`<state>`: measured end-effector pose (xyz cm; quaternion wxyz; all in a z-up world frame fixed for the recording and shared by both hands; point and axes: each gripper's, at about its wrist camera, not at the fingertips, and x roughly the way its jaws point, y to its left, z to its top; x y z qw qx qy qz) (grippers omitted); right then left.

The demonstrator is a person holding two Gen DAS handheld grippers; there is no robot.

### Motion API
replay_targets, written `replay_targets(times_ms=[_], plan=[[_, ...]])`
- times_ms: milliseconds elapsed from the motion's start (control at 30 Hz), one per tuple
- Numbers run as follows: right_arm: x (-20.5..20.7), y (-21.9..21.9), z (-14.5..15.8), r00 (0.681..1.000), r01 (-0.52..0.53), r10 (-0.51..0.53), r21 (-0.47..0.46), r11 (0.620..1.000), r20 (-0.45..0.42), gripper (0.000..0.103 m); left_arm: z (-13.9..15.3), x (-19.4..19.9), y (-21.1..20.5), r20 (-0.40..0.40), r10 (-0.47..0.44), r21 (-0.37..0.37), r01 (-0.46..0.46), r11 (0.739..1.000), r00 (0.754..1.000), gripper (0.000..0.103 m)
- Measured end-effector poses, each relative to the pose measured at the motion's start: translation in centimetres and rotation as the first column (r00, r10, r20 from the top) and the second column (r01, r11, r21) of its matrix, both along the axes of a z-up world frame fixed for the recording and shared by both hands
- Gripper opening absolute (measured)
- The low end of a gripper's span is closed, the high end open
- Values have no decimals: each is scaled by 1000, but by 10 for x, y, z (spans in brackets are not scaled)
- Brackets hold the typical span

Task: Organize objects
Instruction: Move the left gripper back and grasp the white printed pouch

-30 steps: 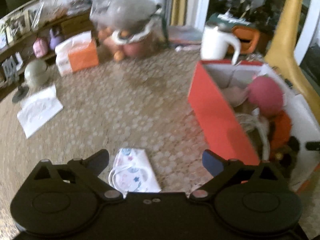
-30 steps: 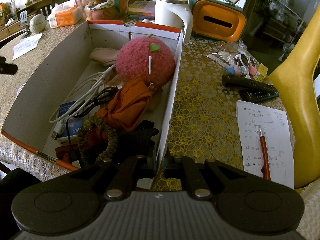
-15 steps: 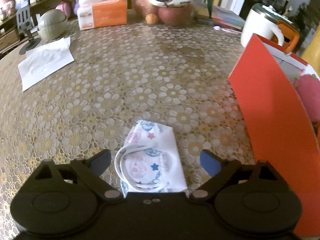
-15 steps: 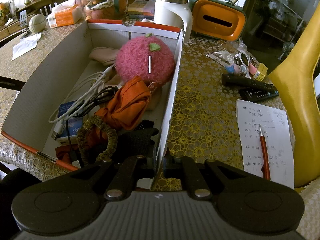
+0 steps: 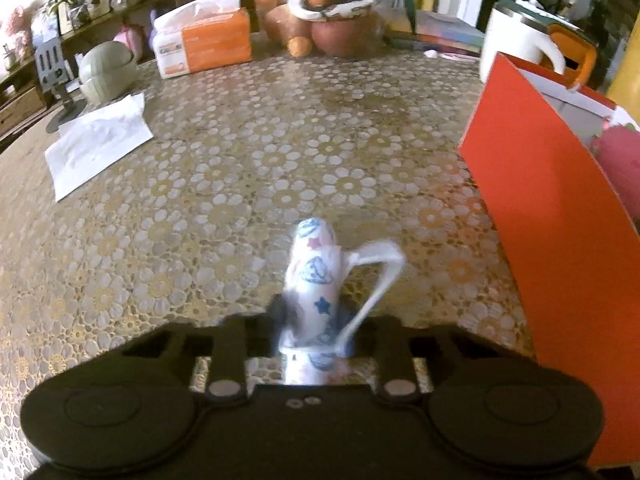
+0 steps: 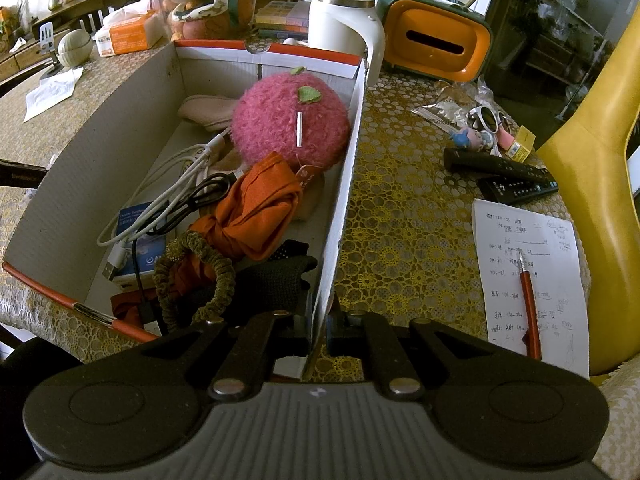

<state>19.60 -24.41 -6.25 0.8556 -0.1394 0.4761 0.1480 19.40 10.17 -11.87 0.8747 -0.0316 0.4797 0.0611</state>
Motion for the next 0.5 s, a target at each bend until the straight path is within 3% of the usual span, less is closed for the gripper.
replay_targets(times_ms=[67,267,500], plan=[[0,0,0,1000,0,0,0,1000,0,6,0,0,-3,-6,0,11,0,1000,1000,7],[0,0,0,1000,0,0,1,1000,-1,6,11,-5,-5,0,-14,-21,14,1000,1000,7],[0,0,0,1000,1,-1,1,1000,0,6,42,-16,-15,38,-59,-76,62,995,998,7]])
